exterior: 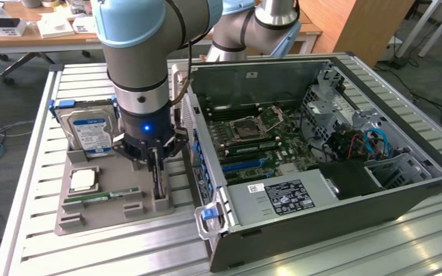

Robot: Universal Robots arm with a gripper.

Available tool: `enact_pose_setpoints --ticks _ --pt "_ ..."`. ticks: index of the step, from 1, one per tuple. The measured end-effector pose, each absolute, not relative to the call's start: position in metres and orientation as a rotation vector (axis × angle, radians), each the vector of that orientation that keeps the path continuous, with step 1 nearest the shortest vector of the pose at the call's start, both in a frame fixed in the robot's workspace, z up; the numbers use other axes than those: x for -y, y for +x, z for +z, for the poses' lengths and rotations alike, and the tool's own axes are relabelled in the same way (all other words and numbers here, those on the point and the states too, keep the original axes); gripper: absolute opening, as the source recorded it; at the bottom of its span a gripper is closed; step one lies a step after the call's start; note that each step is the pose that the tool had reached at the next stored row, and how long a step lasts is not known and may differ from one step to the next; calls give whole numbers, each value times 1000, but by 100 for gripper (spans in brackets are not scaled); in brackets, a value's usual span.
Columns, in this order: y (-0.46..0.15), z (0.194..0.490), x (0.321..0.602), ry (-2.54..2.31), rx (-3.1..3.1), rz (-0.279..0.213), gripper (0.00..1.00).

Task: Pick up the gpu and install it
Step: 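Pick up the gpu and move the gpu toward the slot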

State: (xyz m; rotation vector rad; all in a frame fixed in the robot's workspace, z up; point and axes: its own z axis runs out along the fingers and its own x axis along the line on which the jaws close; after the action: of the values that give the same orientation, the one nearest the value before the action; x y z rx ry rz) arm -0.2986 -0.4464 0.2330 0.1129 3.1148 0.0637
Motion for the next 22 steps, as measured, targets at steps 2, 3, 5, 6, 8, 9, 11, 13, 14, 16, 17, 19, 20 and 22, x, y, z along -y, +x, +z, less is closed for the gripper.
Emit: enact_pose_setpoints --ticks 2,3,5,6,8,9,11,13,14,16,17,19,20,22 --pt "-299 233 446 101 -3115 64 26" --pt "-299 233 446 98 -3115 64 26" --pt "-299 233 446 98 -3116 64 26" --pt "-299 233 446 98 -3116 64 26" --pt "-299 233 446 93 -3116 64 26" --pt "-299 233 446 86 -3116 64 26" --pt "-299 233 446 80 -3116 64 26" --pt "-299 234 446 80 -3116 64 26" --pt "-299 243 446 80 -3116 64 26" --pt "-299 264 446 79 -3116 64 26" --pt "-299 268 446 79 -3116 64 26" --pt "-299 275 446 78 -3116 64 26" --pt "-299 279 446 77 -3116 64 26" --pt "-299 287 446 76 -3116 64 26"
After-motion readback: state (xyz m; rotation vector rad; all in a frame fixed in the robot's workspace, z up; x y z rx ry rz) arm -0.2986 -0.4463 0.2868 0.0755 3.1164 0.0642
